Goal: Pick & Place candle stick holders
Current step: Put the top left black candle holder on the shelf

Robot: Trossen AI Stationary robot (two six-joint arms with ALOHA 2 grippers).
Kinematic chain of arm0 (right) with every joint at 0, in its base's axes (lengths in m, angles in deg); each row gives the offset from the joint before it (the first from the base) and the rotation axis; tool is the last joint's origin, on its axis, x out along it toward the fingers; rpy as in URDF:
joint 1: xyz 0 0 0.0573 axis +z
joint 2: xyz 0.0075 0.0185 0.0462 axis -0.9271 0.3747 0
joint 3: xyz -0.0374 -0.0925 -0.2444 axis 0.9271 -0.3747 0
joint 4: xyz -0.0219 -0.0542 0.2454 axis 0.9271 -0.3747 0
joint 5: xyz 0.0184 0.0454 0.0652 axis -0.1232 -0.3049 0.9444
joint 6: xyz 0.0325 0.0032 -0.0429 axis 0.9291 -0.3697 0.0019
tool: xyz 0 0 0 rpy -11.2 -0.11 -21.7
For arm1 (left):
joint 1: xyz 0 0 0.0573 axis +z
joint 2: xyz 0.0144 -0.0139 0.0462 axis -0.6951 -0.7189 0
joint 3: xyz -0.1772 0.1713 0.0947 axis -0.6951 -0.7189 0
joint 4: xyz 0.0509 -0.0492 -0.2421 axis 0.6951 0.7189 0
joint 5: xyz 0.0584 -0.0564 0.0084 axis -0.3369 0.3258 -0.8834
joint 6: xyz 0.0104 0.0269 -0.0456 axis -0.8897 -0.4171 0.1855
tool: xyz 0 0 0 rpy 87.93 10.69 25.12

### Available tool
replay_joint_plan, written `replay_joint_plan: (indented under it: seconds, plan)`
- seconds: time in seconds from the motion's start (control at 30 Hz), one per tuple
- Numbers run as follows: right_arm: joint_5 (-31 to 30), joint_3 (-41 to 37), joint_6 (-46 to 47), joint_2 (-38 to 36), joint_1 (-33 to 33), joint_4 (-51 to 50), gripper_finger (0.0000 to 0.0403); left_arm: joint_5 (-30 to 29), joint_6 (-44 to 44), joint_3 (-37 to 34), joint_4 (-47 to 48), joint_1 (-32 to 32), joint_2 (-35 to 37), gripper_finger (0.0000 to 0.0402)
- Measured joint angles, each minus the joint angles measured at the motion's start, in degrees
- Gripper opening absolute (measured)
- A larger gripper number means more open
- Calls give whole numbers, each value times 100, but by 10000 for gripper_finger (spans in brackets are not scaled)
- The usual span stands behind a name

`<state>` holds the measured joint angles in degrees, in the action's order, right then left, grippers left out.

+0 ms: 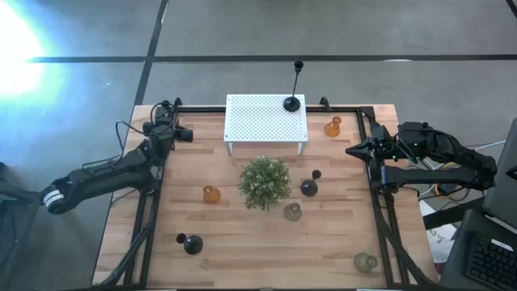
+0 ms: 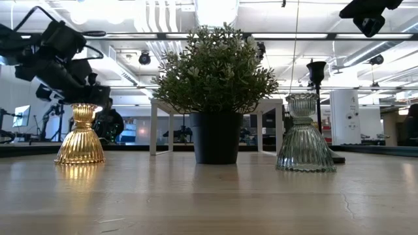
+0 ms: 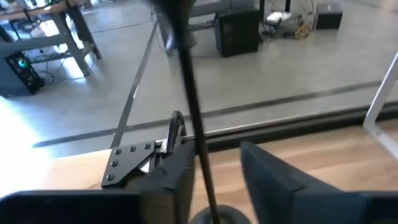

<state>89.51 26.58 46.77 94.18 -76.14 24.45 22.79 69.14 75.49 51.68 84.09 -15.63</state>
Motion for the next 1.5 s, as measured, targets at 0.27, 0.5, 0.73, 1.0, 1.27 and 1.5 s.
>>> replay_joint_plan:
  seconds: [0.27, 0.5, 0.73, 1.0, 1.27, 1.5]
  plan:
    - [0, 0, -52, 0, 0, -6, 13, 378, -411, 50, -282, -2, 10, 9]
    - [0, -1, -51, 0, 0, -6, 13, 865, -447, 284, -314, -2, 13, 2]
    - [2, 0, -51, 0, 0, -6, 13, 1060, -463, 497, -223, -2, 32, 1]
    - [2, 0, -51, 0, 0, -6, 13, 2587, 44, 533, 469, -59, 281, 7]
    - [2, 0, -53, 0, 0, -4, 13, 1168, 830, 582, 2991, -372, 1211, 8]
    - [2, 0, -195, 0, 0, -1, 13, 846, 410, 582, 2581, -391, 1740, 64]
